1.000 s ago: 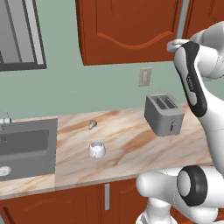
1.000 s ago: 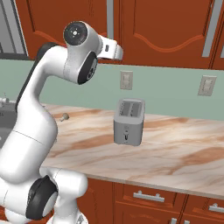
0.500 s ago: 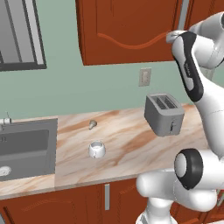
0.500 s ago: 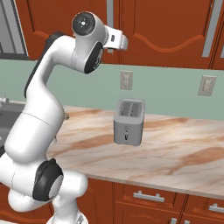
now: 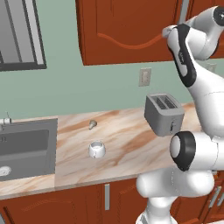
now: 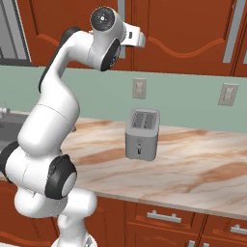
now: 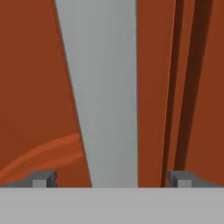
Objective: Open the cabinet. Pick the soap dispenser and place it next to the sink. Then close the cabinet.
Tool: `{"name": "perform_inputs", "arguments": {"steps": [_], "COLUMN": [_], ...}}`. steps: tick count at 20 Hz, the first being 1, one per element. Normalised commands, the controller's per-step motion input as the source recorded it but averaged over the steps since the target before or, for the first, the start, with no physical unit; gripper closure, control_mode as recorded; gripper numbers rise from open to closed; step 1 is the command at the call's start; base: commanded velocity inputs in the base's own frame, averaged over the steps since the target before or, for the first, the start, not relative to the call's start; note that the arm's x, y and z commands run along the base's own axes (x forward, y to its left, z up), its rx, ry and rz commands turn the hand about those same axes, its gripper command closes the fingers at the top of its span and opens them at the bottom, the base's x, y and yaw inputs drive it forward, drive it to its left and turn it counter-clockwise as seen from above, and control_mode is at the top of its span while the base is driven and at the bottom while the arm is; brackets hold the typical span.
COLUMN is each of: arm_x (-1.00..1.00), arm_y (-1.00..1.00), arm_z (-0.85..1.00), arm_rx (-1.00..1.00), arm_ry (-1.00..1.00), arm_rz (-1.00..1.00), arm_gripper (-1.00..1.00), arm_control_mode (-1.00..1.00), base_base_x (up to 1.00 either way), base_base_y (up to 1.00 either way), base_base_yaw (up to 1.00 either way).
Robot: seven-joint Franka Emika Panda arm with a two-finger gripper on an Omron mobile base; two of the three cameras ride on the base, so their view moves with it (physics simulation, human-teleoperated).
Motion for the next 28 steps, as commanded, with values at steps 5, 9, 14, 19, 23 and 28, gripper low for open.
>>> {"name": "perform_inputs", "arguments": {"steps": [5, 9, 14, 19, 23, 28], "arm_x": [0.48, 0.43, 0.38, 0.26, 0.03, -0.09], "arm_y": [-0.03, -0.06, 0.02, 0.1, 0.16, 0.17], "arm_z": [0.0, 0.0, -0.09, -0.09, -0.02, 0.0], "arm_rx": [0.0, 0.0, -0.01, -0.01, 0.0, 0.0], "arm_ry": [0.0, 0.0, 0.0, -0.01, 0.0, 0.0], "arm_rz": [0.04, 0.04, 0.02, 0.0, 0.0, 0.0], "arm_gripper": [-1.0, -1.0, 1.0, 1.0, 1.0, 1.0], "arm_control_mode": [-1.0, -1.0, -1.0, -1.0, -1.0, -1.0], "base_base_x": [0.0, 0.0, 0.0, 0.0, 0.0, 0.0], "base_base_y": [0.0, 0.0, 0.0, 0.0, 0.0, 0.0], "base_base_yaw": [0.0, 0.0, 0.0, 0.0, 0.0, 0.0]}}
